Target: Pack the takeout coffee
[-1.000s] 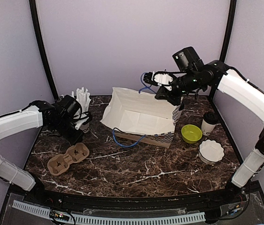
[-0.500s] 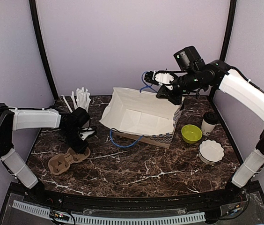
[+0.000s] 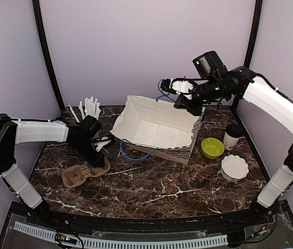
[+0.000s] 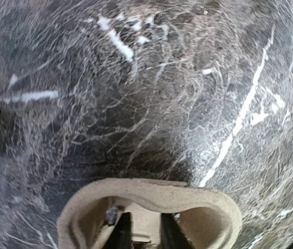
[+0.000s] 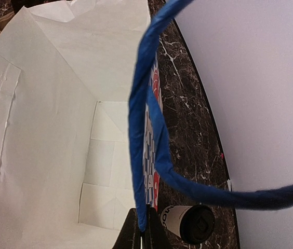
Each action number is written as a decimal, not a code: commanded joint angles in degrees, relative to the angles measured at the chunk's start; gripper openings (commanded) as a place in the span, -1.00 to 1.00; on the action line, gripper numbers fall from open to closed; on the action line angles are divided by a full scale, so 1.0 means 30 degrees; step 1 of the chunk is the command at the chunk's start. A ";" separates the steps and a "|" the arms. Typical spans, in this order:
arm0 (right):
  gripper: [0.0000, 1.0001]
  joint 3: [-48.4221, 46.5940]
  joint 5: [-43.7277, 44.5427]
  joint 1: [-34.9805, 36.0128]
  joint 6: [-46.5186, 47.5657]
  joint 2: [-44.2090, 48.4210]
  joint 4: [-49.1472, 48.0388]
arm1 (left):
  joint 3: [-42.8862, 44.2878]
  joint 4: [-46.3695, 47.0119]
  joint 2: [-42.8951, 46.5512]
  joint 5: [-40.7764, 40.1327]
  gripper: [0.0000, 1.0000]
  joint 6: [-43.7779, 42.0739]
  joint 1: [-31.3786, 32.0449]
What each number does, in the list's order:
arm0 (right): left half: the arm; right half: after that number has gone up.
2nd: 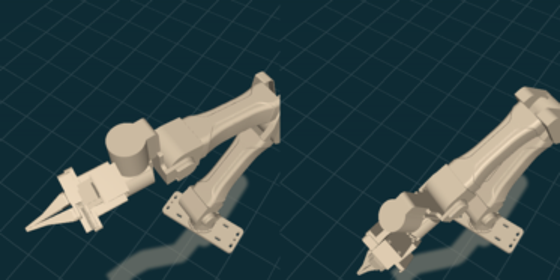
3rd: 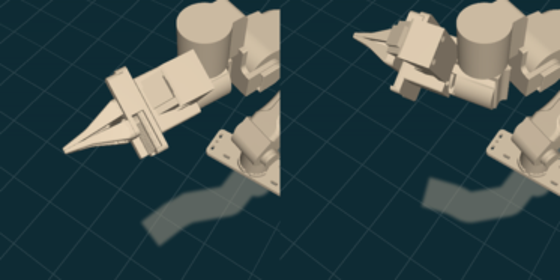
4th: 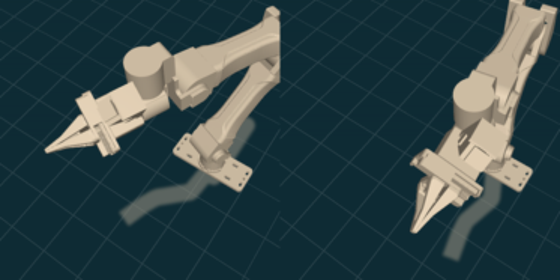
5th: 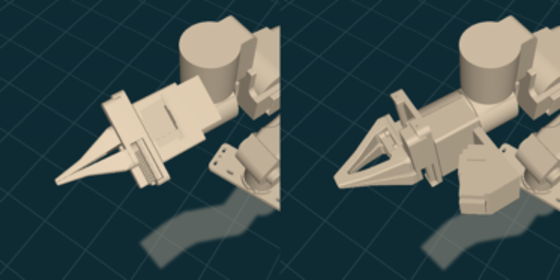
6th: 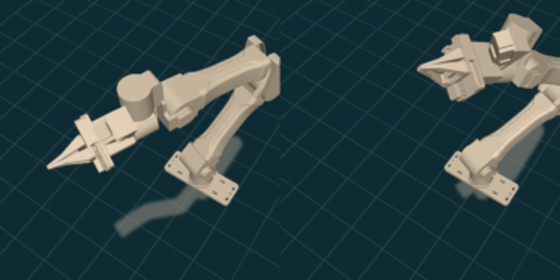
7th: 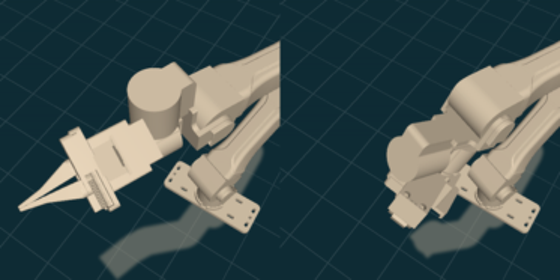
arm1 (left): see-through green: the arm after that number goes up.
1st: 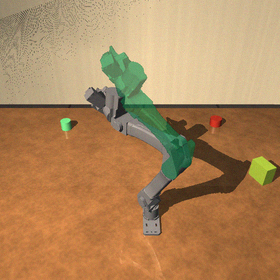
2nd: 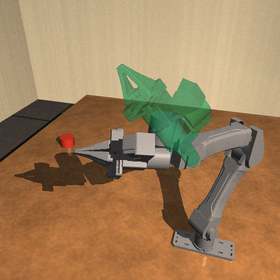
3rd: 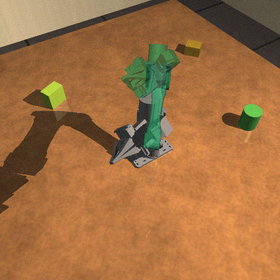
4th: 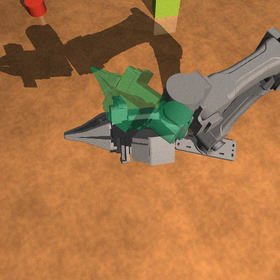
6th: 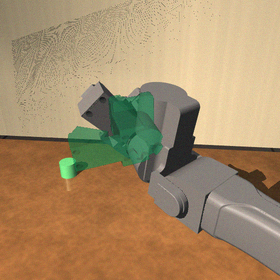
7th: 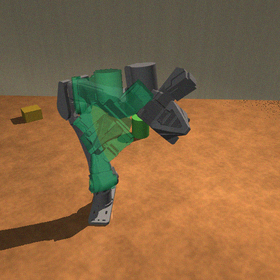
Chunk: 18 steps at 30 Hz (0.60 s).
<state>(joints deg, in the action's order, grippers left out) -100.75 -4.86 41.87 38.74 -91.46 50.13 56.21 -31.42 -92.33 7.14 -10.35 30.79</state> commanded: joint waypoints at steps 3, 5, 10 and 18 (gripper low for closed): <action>-1.00 -0.0039 -0.0048 -0.0113 0.0036 0.0083 -0.0507 | 0.0277 -0.0598 0.2343 -0.1747 -0.25 -0.1683 -0.0023; -1.00 -0.0006 -0.0049 -0.0119 0.0035 0.0077 -0.0537 | -0.0157 -0.0608 0.3310 -0.2732 -0.07 -0.1854 -0.0035; -1.00 -0.0013 -0.0201 -0.0127 0.0064 0.0047 -0.0509 | -0.1357 -0.2556 0.5180 -0.2914 0.23 -0.3182 -0.0037; -1.00 -0.0068 -0.0544 -0.0113 -0.0037 -0.0192 -0.0466 | -0.2120 -0.3793 0.6105 -0.2932 0.19 -0.5093 -0.0037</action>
<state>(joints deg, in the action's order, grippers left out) -100.75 -5.28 41.82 38.74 -91.50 50.13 50.87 -39.46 -74.87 -0.95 -21.98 30.79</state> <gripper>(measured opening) 0.005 0.597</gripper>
